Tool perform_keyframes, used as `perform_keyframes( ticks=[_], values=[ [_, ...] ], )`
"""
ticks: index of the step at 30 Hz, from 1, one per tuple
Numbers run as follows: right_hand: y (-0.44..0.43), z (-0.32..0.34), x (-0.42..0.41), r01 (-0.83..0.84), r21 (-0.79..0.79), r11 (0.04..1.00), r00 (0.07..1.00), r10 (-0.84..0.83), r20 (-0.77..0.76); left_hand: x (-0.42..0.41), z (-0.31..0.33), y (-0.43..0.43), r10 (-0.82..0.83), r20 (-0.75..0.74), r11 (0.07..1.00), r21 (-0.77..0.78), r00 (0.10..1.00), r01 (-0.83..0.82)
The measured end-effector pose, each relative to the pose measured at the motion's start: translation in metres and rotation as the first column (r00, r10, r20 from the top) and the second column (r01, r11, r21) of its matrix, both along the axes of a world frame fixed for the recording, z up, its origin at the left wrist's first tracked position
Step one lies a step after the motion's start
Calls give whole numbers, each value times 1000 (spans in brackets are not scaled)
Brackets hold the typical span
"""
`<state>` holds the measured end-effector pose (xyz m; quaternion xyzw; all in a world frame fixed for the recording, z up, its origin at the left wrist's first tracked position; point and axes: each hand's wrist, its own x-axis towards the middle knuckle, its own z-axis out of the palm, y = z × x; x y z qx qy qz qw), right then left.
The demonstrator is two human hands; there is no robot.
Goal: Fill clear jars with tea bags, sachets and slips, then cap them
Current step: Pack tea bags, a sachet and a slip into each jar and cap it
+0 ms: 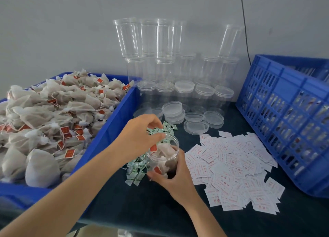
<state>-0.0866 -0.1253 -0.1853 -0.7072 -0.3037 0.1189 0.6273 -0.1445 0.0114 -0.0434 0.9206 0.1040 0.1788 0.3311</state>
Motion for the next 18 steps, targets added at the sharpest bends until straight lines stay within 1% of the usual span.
perform_keyframes(
  ticks=[3,5,7,9,12,13,14,16,18],
  values=[
    [-1,3,-1,3,-11,1000,1000,-3,-2,-6,-16,3,27,-41,993,-117,999,-31],
    [-1,6,-2,-6,-22,1000,1000,6,-17,-11,-30,1,-14,-122,970,-241,992,-16],
    [-4,8,-4,-47,-29,998,998,46,-33,-13,-48,-5,-59,-163,952,-308,985,6],
    [-10,11,-4,-129,-92,987,992,127,-24,-13,-64,-11,-60,-103,939,-344,993,21],
    [-27,23,7,-284,-234,930,959,279,-53,-12,-77,-18,5,52,913,-407,999,16],
    [-34,29,14,-275,-253,928,961,267,-64,-12,-80,-19,16,95,906,-423,995,26],
    [-38,35,21,-216,-264,940,976,210,-52,-13,-83,-20,20,126,899,-436,992,38],
    [-39,43,37,-16,-322,947,998,34,51,-15,-85,-22,19,149,884,-465,989,53],
    [-32,44,52,159,-390,907,981,-99,169,-16,-85,-22,21,145,863,-502,989,56]
  ],
)
